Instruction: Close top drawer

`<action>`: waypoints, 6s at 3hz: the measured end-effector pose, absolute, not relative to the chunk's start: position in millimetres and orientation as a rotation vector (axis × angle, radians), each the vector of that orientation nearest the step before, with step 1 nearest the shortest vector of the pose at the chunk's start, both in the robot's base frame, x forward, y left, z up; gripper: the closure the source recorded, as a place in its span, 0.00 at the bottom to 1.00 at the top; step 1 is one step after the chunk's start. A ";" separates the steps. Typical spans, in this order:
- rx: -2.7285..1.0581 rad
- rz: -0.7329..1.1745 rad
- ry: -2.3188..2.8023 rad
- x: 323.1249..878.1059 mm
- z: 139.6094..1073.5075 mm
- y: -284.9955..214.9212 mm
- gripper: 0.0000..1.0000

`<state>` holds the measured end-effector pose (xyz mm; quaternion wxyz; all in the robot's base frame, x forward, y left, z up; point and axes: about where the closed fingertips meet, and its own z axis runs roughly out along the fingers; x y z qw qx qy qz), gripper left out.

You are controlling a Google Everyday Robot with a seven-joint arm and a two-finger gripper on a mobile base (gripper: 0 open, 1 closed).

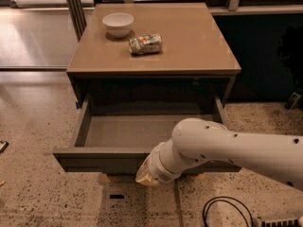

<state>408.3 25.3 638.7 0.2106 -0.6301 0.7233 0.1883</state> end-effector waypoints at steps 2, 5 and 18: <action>-1.712 0.390 2.115 456.8 648.8 -37.6 1.00; -1.694 0.192 2.230 516.7 652.4 -106.8 1.00; -1.079 -0.372 2.517 682.3 621.0 -259.2 1.00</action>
Offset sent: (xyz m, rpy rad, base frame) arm 0.1247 -0.1621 0.0240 -0.2382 -0.0528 -0.2075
